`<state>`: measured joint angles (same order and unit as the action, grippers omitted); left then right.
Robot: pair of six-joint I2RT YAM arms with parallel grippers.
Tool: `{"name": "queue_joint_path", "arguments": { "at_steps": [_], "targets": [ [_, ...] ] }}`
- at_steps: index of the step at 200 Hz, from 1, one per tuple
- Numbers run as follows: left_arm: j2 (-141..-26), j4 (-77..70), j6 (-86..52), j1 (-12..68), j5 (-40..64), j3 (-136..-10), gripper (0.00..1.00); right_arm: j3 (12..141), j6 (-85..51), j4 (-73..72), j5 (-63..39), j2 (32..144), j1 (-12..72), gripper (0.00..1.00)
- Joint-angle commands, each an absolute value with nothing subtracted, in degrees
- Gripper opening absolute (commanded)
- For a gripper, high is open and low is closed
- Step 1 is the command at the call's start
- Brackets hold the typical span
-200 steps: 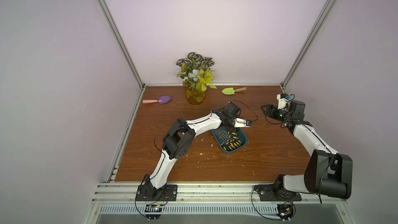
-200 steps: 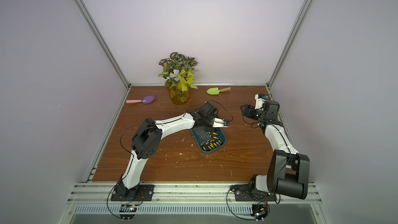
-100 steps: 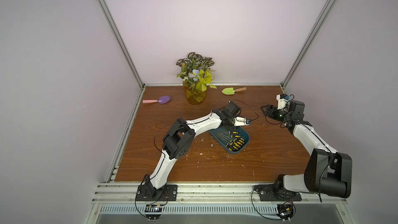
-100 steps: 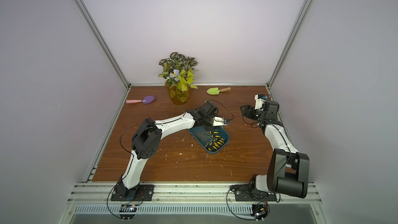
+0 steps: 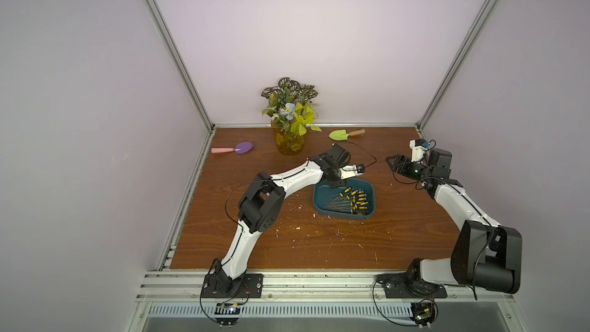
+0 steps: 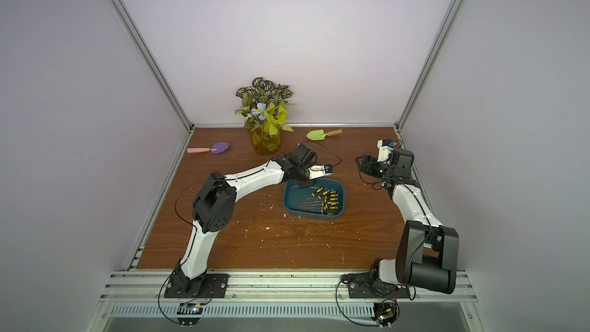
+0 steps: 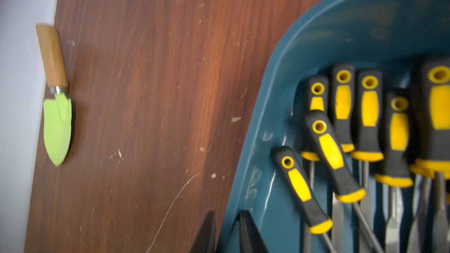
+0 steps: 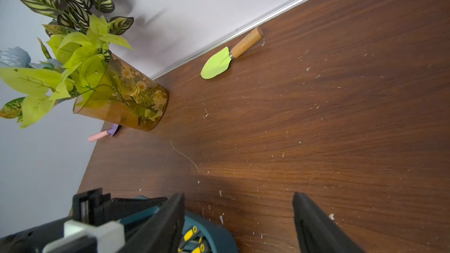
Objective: Take the file tool out of the storage box
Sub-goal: Move the storage box to the center of the board.
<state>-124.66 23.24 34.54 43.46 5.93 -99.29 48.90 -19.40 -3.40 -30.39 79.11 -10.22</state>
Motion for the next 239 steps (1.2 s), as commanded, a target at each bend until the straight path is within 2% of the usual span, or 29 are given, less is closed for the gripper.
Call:
{"name": "queue_joint_path", "arguments": {
  "at_steps": [1, 38, 82, 124, 185, 239],
  "targets": [
    [-124.43, 29.53, 27.71, 40.76, 2.84, -97.66, 0.16, 49.08, -20.52, -5.65, -32.07, 78.31, -10.11, 0.76],
    [-122.05, 29.52, 17.76, 36.97, 0.27, -93.2, 0.0, 48.73, -20.66, -5.8, -31.45, 78.09, -9.19, 0.76],
    [-114.03, 23.96, 7.73, 32.21, -4.85, -78.28, 0.01, 49.27, -20.0, -4.59, -27.97, 78.33, -5.39, 0.75],
    [-104.83, 21.01, -1.97, 26.04, -11.58, -66.19, 0.0, 53.06, -17.92, -0.66, -21.37, 81.06, 2.04, 0.72],
    [-99.67, 22.53, -10.56, 17.53, -14.92, -58.5, 0.0, 60.83, -18.54, 0.98, -14.68, 88.55, 14.87, 0.65],
    [-98.44, 25.15, -10.47, 15.78, -18.31, -58.01, 0.03, 65.78, -19.02, 1.1, -13.28, 93.62, 22.24, 0.63]
  ]
}}
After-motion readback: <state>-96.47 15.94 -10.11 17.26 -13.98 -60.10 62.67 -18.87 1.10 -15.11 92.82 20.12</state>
